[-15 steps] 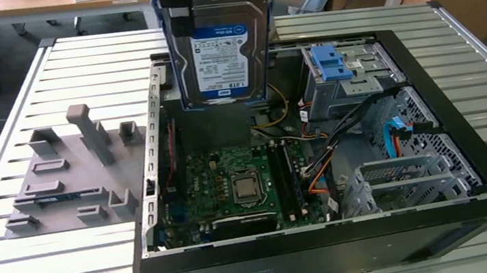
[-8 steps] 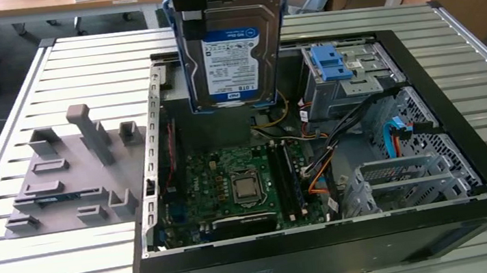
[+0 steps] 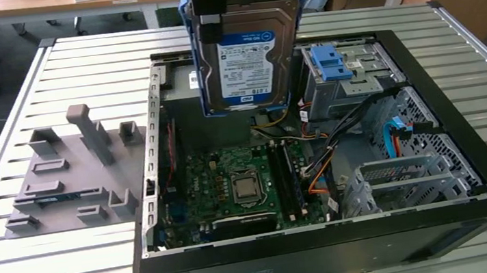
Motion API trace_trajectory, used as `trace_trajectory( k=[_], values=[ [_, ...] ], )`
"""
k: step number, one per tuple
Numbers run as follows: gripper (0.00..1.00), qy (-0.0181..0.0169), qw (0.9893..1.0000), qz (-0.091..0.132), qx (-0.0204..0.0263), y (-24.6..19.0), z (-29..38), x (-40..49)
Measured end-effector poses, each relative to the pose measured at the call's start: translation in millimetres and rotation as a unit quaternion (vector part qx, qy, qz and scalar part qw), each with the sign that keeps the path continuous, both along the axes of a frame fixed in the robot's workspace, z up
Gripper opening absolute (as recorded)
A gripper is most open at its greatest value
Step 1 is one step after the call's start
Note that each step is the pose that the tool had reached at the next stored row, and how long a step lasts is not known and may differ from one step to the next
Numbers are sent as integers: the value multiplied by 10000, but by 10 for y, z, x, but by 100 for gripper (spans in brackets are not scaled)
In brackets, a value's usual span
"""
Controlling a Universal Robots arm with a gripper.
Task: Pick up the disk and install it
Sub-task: 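Pick up the disk, then insert the disk into the insertion slot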
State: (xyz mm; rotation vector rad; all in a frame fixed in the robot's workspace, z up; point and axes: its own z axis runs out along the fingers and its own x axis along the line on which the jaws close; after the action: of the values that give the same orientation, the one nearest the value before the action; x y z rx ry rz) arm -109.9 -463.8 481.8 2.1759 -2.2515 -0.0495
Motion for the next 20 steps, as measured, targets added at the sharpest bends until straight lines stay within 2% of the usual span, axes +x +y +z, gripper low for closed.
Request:
trace_trajectory(
  k=[4,11,20],
  values=[
    [36,1,10000,0,-1,-23,-3,102],
    [36,1,10000,1,-1,-36,-8,284],
    [36,1,10000,0,0,-36,-9,310]
  ],
)
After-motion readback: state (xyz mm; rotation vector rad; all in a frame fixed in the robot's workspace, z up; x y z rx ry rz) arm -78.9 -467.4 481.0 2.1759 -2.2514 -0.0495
